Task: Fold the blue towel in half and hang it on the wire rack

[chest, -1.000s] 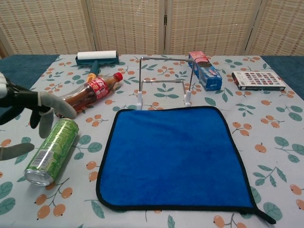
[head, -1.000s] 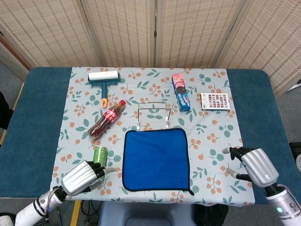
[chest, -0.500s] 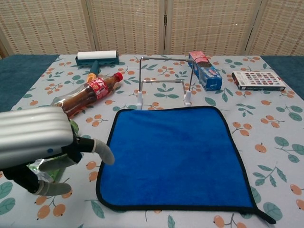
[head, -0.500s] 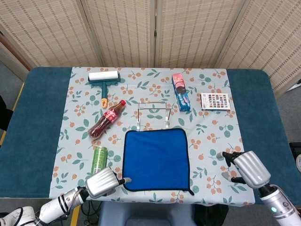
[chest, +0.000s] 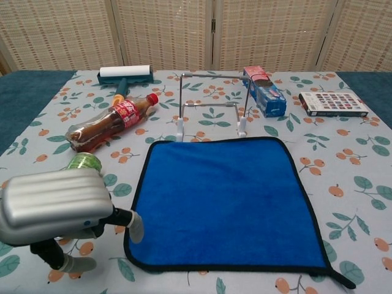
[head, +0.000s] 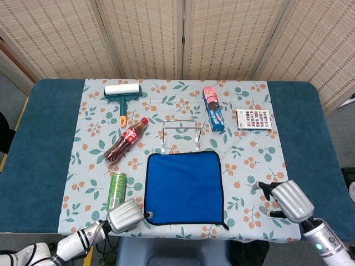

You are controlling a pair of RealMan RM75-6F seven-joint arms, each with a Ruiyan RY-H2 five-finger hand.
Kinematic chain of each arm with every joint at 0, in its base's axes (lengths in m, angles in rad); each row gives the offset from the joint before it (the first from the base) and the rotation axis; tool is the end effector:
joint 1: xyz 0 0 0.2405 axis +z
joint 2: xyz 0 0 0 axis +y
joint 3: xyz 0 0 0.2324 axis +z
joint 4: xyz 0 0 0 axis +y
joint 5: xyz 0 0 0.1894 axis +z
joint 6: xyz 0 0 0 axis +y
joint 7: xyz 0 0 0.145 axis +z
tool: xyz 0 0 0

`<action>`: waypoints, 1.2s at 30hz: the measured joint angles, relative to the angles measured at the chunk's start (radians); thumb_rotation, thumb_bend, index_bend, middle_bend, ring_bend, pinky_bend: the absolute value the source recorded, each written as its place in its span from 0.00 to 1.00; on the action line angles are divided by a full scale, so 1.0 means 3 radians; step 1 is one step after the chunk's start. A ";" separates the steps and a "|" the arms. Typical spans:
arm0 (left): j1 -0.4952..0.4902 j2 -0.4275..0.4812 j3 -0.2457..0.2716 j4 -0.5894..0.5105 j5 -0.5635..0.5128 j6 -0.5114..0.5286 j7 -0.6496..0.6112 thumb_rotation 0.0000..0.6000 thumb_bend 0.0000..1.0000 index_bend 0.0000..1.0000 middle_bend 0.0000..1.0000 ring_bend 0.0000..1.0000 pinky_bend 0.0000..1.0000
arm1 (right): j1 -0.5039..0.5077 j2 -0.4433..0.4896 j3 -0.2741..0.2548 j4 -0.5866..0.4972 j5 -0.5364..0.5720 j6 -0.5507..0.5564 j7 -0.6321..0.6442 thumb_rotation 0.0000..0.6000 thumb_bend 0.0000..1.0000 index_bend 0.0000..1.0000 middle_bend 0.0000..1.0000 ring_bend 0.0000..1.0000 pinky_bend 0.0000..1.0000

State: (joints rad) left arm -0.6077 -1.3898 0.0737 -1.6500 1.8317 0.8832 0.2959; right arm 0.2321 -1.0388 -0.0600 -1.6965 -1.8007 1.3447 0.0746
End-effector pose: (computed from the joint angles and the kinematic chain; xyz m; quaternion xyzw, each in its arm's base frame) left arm -0.1387 0.2030 -0.0077 -0.9065 -0.1738 -0.3179 0.2165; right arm -0.2267 -0.1814 0.1350 0.7355 -0.3609 0.4036 0.4073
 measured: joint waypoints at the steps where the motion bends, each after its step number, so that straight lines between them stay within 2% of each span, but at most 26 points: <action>1: -0.0004 -0.0016 0.0003 0.0018 -0.0012 -0.0002 0.0002 1.00 0.25 0.35 1.00 0.92 1.00 | 0.0000 -0.0005 -0.0003 0.0006 0.0002 0.0003 0.0005 1.00 0.17 0.36 0.64 0.66 0.81; 21: -0.0067 -0.0397 -0.0017 0.0290 -0.0325 0.0029 0.0057 1.00 0.25 0.38 1.00 0.92 1.00 | -0.0005 -0.0013 -0.0038 0.0050 0.0054 0.0062 0.0051 1.00 0.17 0.36 0.64 0.66 0.82; 36: -0.0116 -0.0558 -0.0028 0.0372 -0.0472 0.0067 0.0056 1.00 0.25 0.45 1.00 0.92 1.00 | -0.0042 -0.0003 -0.0046 0.0109 0.0119 0.0126 0.0112 1.00 0.17 0.36 0.64 0.66 0.82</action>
State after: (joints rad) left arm -0.6425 -1.5572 0.0654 -1.5384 1.6901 0.9031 0.3126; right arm 0.2194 -1.0398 -0.0738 -1.6637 -1.7651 1.3825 0.1082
